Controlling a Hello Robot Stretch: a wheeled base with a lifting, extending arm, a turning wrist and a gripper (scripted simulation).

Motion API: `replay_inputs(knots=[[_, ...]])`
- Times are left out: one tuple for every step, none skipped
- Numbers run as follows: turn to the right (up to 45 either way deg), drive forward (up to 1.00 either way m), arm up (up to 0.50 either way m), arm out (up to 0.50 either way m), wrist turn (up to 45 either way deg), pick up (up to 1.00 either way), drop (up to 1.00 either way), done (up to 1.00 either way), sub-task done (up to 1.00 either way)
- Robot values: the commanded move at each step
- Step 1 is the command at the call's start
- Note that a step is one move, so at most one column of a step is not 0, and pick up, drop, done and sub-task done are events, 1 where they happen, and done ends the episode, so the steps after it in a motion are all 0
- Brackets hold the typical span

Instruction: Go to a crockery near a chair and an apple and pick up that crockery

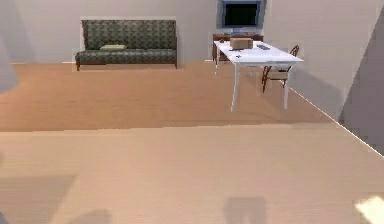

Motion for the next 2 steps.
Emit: replay_inputs(knots=[[0.0, 0.3, 0.0, 0.0, 0.0, 0.0, 0.0, 0.0, 0.0], [-45.0, 0.0, 0.0, 0.0, 0.0, 0.0, 0.0, 0.0, 0.0]])
